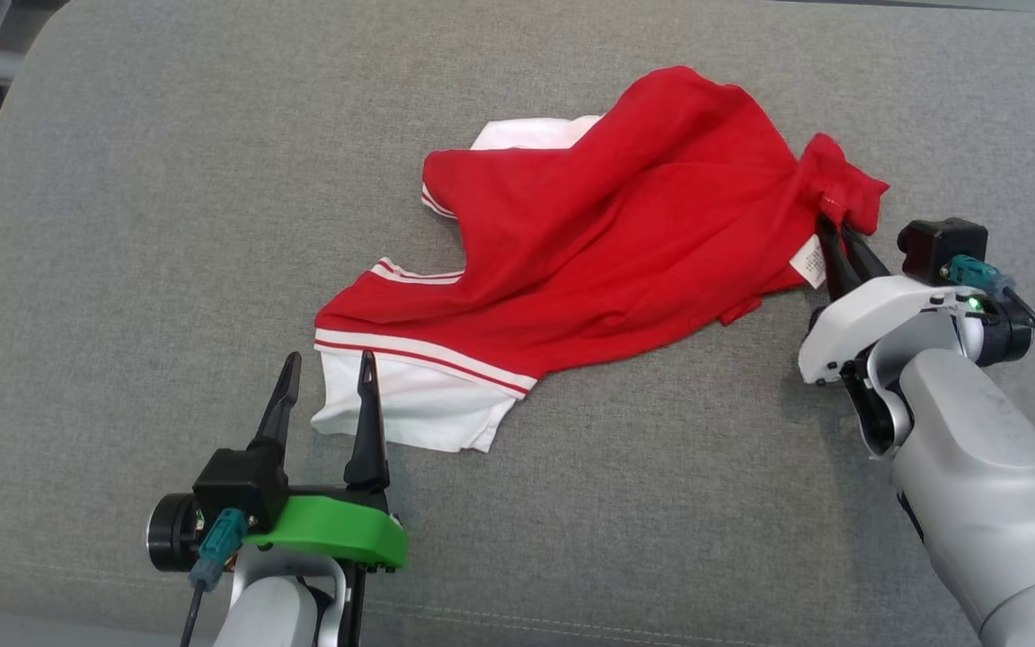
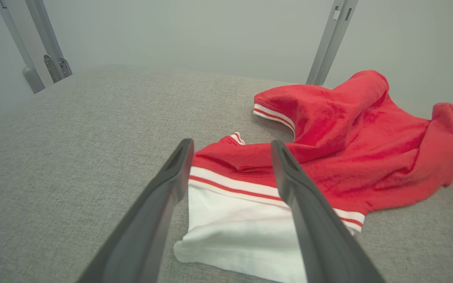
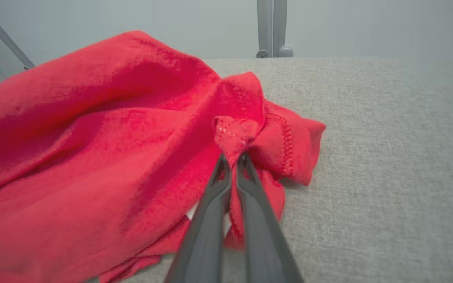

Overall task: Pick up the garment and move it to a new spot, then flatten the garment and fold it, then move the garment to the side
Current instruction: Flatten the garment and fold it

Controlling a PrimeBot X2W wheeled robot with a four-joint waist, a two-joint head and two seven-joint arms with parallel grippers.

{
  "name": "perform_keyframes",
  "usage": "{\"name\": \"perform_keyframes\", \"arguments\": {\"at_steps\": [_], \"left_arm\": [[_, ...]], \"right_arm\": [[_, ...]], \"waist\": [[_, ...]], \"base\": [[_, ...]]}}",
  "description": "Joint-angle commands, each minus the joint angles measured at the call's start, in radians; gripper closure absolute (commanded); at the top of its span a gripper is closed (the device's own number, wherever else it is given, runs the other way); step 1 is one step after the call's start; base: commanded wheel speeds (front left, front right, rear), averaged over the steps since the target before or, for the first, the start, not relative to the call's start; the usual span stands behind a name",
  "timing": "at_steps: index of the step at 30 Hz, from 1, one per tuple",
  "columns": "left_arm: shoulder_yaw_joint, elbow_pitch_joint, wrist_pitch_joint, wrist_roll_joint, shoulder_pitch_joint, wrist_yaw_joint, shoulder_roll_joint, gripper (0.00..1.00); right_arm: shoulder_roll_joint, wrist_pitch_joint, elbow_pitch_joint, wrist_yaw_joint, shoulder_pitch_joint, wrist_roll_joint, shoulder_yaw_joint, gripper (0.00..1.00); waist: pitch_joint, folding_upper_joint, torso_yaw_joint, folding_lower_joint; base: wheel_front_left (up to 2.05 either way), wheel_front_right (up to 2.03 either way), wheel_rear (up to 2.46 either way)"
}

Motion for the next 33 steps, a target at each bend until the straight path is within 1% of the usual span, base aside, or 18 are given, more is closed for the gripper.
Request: {"name": "perform_keyframes", "arguments": {"at_steps": [1, 7, 14, 16, 17, 18, 19, 21, 22, 24, 25, 27, 28, 29, 33], "left_arm": [[0.003, 0.0, -0.003, 0.008, -0.012, 0.004, 0.002, 0.0], [0.008, 0.003, -0.003, 0.014, 0.003, 0.004, 0.002, 0.0], [0.013, 0.004, -0.003, 0.017, 0.023, 0.005, 0.002, 0.0], [0.016, 0.005, -0.003, 0.018, 0.027, 0.005, 0.002, 0.0], [0.018, 0.006, -0.003, 0.018, 0.028, 0.005, 0.002, 0.0], [0.02, 0.006, -0.003, 0.018, 0.029, 0.004, 0.002, 0.0], [0.023, 0.006, -0.003, 0.018, 0.03, 0.004, 0.002, 0.0], [0.023, 0.005, -0.003, 0.018, 0.03, 0.002, 0.002, 0.0], [0.025, 0.005, -0.003, 0.019, 0.029, 0.0, 0.002, 0.0], [0.027, 0.006, -0.003, 0.021, 0.028, -0.002, 0.002, 0.0], [0.028, 0.007, -0.003, 0.021, 0.027, -0.002, 0.002, 0.0], [0.029, 0.007, -0.003, 0.021, 0.026, -0.003, 0.002, 0.0], [0.029, 0.007, -0.003, 0.021, 0.026, -0.004, 0.002, 0.0], [0.03, 0.008, -0.003, 0.022, 0.026, -0.003, 0.002, 0.0], [0.034, 0.01, -0.003, 0.023, 0.03, -0.003, 0.002, 0.0]], "right_arm": [[-0.01, -0.004, -0.032, -0.001, 0.007, -0.01, 0.0, 1.0], [-0.04, -0.003, -0.202, -0.001, 0.091, -0.01, -0.017, 1.0], [-0.1, 0.008, -0.414, -0.001, 0.29, 0.04, -0.033, 1.0], [-0.114, 0.032, -0.469, -0.001, 0.358, 0.051, -0.045, 0.76], [-0.114, 0.043, -0.493, -0.001, 0.388, 0.057, -0.055, 0.73], [-0.114, 0.052, -0.515, -0.001, 0.417, 0.061, -0.068, 0.71], [-0.109, 0.062, -0.532, -0.001, 0.443, 0.066, -0.082, 0.71], [-0.105, 0.07, -0.547, -0.001, 0.468, 0.067, -0.099, 0.71], [-0.099, 0.078, -0.559, -0.001, 0.491, 0.062, -0.113, 0.74], [-0.078, 0.09, -0.579, 0.0, 0.53, 0.059, -0.132, 0.75], [-0.07, 0.095, -0.587, 0.0, 0.547, 0.055, -0.139, 0.74], [-0.054, 0.103, -0.594, 0.0, 0.575, 0.05, -0.152, 0.68], [-0.047, 0.107, -0.597, 0.0, 0.586, 0.043, -0.155, 0.64], [-0.04, 0.109, -0.597, 0.0, 0.595, 0.038, -0.158, 0.62], [-0.02, 0.114, -0.605, 0.0, 0.622, 0.026, -0.174, 0.63]], "waist": [[-0.007, 0.0, -0.014, 0.0], [-0.035, 0.0, -0.05, 0.0], [-0.062, 0.0, -0.083, 0.0], [-0.066, 0.0, -0.089, 0.0], [-0.068, 0.0, -0.093, 0.0], [-0.069, 0.0, -0.096, 0.0], [-0.071, 0.0, -0.099, 0.0], [-0.071, 0.0, -0.102, 0.0], [-0.072, 0.0, -0.104, 0.0], [-0.074, 0.0, -0.107, 0.0], [-0.074, 0.0, -0.109, 0.0], [-0.075, 0.0, -0.113, 0.0], [-0.076, 0.0, -0.114, 0.0], [-0.077, 0.0, -0.116, 0.0], [-0.082, 0.0, -0.124, 0.0]], "base": [[0.0, 0.0, 0.0], [0.0, 0.0, 0.0], [0.0, 0.0, 0.0], [0.0, 0.0, 0.0], [0.0, 0.0, 0.0], [0.0, 0.0, 0.0], [0.0, 0.0, 0.0], [0.0, 0.0, 0.0], [0.0, 0.0, 0.0], [0.0, 0.0, 0.0], [0.0, 0.0, 0.0], [0.0, 0.0, 0.0], [0.0, 0.0, 0.0], [0.0, 0.0, 0.0], [0.0, 0.0, 0.0]]}}
